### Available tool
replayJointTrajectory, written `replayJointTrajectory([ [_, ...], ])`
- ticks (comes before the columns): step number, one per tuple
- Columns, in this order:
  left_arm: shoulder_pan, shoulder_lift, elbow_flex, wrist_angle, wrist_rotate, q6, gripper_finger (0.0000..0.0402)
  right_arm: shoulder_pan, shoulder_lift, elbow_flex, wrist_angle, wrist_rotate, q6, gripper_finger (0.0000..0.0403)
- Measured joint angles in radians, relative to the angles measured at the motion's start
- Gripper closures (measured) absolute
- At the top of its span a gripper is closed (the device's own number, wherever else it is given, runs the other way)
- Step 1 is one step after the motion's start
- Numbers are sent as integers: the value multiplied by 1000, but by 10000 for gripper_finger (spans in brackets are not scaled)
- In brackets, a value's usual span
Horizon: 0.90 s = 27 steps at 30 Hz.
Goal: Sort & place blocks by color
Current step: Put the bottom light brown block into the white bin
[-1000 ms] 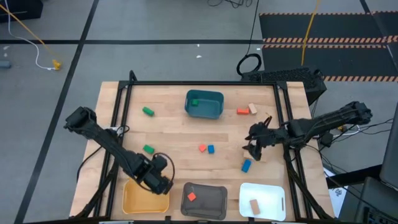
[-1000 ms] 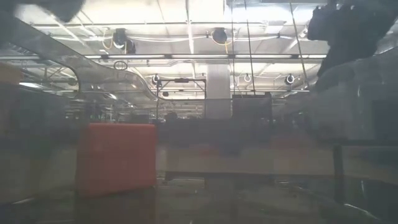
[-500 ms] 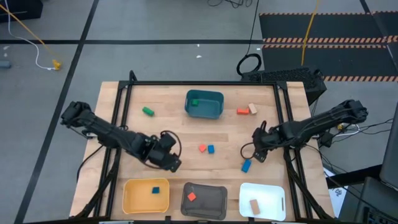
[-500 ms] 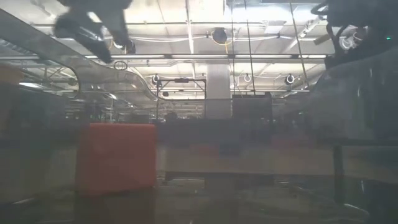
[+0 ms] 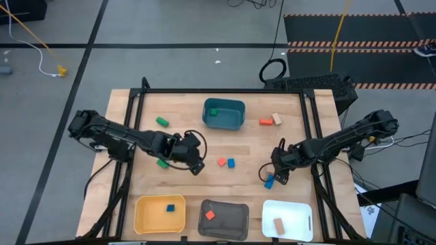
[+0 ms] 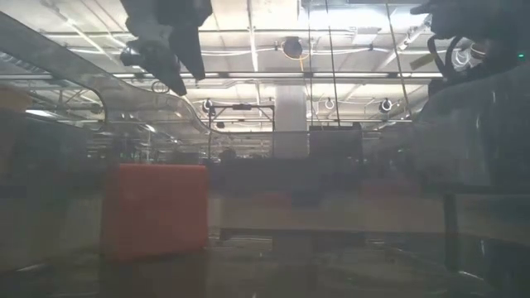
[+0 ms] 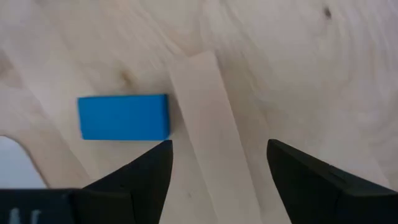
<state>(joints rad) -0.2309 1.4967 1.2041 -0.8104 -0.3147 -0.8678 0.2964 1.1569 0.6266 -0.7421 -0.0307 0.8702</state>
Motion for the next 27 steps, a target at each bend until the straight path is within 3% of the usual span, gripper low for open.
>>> replayJointTrajectory([
  [9, 30, 0, 0, 0, 0, 36, 144, 0, 5, 0, 10, 57, -26, 106],
  [27, 28, 0, 0, 1, 0, 36, 144, 79, 148, -30, 73, 103, -8, 115],
])
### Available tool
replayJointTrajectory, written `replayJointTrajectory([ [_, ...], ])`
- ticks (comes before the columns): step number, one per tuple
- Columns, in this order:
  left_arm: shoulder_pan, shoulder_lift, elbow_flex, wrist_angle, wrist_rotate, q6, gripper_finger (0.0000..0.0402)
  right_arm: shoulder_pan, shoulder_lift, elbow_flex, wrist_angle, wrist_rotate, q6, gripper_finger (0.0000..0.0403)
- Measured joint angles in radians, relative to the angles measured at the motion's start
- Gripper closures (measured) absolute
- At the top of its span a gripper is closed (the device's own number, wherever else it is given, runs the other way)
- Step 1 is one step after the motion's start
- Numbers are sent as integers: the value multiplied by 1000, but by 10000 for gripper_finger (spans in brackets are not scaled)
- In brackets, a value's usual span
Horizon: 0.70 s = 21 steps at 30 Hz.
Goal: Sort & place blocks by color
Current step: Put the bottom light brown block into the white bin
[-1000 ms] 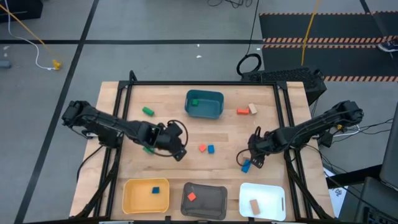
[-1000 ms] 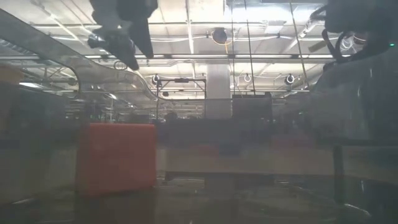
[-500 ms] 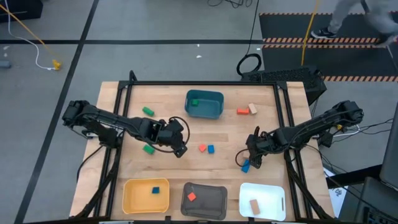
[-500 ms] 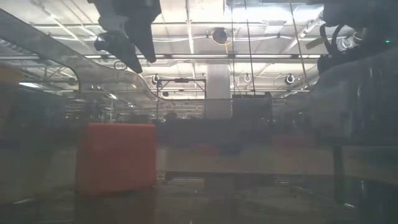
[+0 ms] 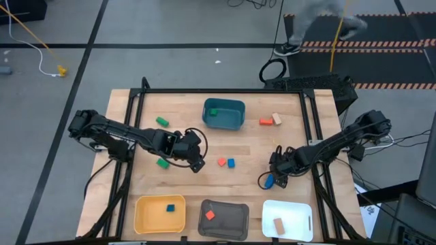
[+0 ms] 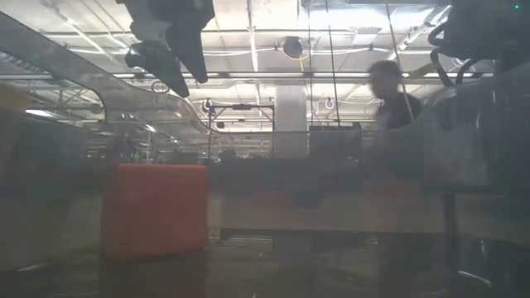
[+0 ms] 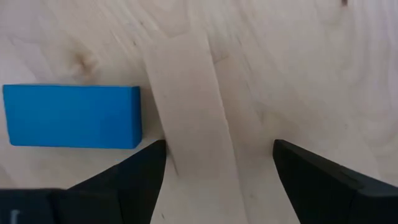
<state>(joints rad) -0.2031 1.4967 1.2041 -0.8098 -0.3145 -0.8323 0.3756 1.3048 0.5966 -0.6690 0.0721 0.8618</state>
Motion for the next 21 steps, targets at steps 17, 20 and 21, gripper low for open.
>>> replayJointTrajectory([
  [17, 0, 0, 0, 3, -8, 9, 144, 0, 28, 0, 9, 60, 9, 292],
  [20, 0, 0, 0, 3, -9, 16, 144, 0, 26, 0, 9, 60, 13, 292],
  [21, 0, 0, 0, 3, -9, 16, 144, 0, 21, -1, 8, 60, 13, 292],
])
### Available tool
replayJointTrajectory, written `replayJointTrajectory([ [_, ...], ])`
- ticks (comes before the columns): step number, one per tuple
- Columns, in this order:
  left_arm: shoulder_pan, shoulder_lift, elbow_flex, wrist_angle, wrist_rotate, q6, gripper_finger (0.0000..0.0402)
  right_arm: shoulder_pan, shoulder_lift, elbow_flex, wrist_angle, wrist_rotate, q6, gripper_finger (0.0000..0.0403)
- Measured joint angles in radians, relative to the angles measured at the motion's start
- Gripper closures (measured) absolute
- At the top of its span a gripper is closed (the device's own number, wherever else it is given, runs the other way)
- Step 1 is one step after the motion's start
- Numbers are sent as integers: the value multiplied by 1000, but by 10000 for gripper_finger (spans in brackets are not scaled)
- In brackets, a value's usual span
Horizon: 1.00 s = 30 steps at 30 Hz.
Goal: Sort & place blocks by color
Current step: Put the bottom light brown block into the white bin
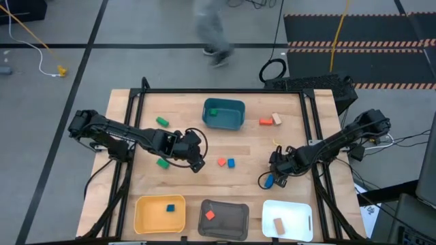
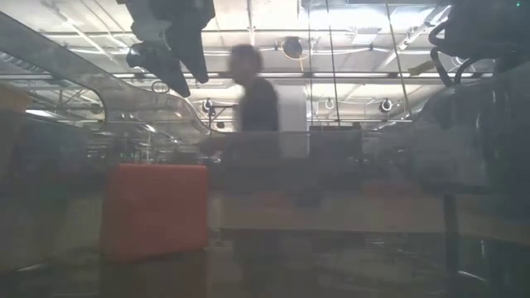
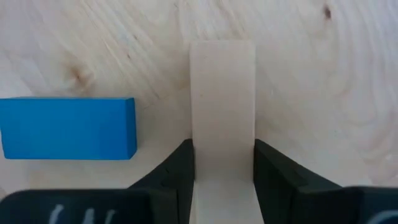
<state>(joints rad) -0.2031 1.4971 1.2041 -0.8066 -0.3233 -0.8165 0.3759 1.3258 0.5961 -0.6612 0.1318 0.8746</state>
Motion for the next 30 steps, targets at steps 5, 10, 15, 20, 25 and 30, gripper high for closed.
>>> replayJointTrajectory([
  [5, 0, 0, 0, 0, 0, 2, 144, -1, -68, -7, -4, 9, 0, 292],
  [10, 0, 0, 0, 0, -1, 2, 144, -2, -194, -5, 3, 89, 3, 292],
  [15, 0, 0, 0, 0, -1, -3, 144, -1, -324, -5, 77, 137, -56, 292],
  [20, 0, 0, 0, 0, -2, -7, 144, 28, -419, -4, 303, 106, -186, 292],
  [25, 0, 0, 0, 0, -1, -7, 144, 88, -454, -2, 530, -18, -227, 292],
  [30, 0, 0, 0, -2, -1, 0, 144, 164, -432, -2, 566, -148, -104, 292],
])
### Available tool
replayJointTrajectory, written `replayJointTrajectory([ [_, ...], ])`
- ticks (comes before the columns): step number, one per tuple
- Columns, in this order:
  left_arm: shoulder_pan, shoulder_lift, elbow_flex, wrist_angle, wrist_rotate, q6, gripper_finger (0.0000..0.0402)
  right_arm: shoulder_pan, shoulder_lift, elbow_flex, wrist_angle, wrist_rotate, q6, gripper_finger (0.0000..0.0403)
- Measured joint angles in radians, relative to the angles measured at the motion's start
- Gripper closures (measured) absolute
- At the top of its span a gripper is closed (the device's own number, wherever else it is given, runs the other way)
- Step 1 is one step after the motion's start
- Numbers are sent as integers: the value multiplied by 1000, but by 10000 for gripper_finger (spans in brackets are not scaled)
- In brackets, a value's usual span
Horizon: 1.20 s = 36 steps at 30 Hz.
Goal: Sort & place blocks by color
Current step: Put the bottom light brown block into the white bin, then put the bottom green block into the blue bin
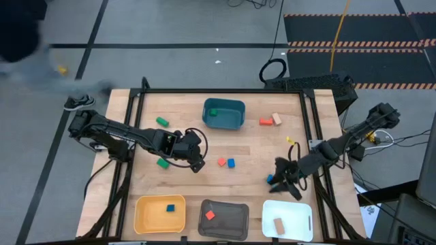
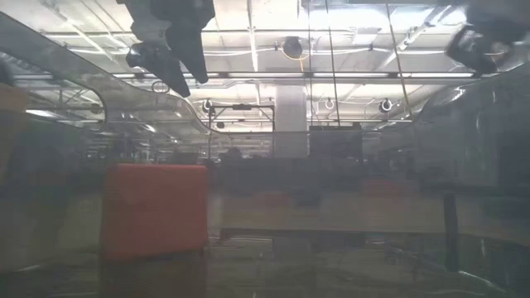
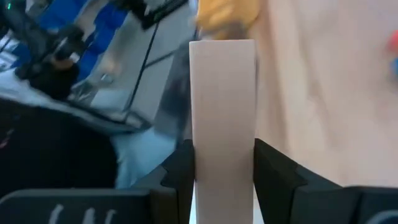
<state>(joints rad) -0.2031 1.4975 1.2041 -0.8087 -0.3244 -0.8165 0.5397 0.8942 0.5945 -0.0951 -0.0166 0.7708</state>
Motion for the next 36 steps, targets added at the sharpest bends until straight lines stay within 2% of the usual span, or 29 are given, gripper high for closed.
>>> replayJointTrajectory([
  [3, 0, 0, 0, -1, 0, 1, 144, 57, 29, 0, -4, -41, 86, 292],
  [14, -1, 0, 0, -2, 0, 17, 144, 245, 160, 0, -2, -70, 346, 280],
  [20, 0, 0, 0, -2, 0, 29, 144, 262, 235, 0, -33, -68, 436, 272],
  [25, 0, 0, 0, -2, 0, 32, 144, 261, 266, 0, -45, -67, 511, 244],
  [31, 0, 0, 0, -26, 23, 32, 144, 261, 248, 0, -43, -67, 587, 202],
  [36, 0, 0, 0, -124, 44, -10, 144, 259, 196, 0, -1, -65, 605, 177],
])
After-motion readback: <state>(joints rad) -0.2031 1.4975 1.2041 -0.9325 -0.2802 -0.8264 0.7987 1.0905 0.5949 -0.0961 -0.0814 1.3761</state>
